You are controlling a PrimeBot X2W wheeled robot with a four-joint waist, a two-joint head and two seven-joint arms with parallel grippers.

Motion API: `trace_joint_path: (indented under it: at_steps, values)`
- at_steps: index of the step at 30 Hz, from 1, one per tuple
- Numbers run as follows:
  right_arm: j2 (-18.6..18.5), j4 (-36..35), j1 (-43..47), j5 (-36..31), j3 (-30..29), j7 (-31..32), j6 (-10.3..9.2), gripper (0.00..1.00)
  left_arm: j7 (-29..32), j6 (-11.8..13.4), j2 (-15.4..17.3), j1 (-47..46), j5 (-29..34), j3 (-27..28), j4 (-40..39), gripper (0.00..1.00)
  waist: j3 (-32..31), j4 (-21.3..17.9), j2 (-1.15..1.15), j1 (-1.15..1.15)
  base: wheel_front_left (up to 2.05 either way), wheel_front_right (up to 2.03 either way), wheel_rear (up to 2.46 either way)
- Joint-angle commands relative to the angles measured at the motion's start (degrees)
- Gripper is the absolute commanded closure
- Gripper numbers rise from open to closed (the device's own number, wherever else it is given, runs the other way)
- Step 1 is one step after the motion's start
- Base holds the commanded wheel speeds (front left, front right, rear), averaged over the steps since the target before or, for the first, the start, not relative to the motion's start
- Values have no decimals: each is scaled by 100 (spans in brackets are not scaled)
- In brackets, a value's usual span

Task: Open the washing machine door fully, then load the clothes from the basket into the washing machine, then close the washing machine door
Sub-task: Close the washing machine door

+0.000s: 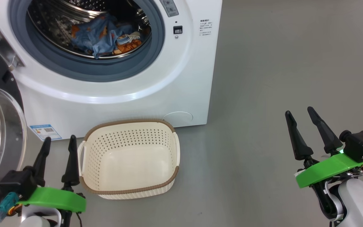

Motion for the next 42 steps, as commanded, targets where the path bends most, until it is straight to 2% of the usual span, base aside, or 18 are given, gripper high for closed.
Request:
trace_joint_path:
  at_steps: [1,11,42]
  values:
    - [-69,-113,62,2,85,-46,25,0,-37,59,170,-177,33,182,-89,0,-4,19,0,0,0,0,0]
    - [-104,-96,90,14,122,-46,25,0,-37,135,119,-177,91,167,-89,0,-53,373,0,0,0,0,0]
    - [-130,-3,116,95,296,-46,25,0,-37,236,-40,25,141,317,7,0,-185,2254,0,0,0,0,0]
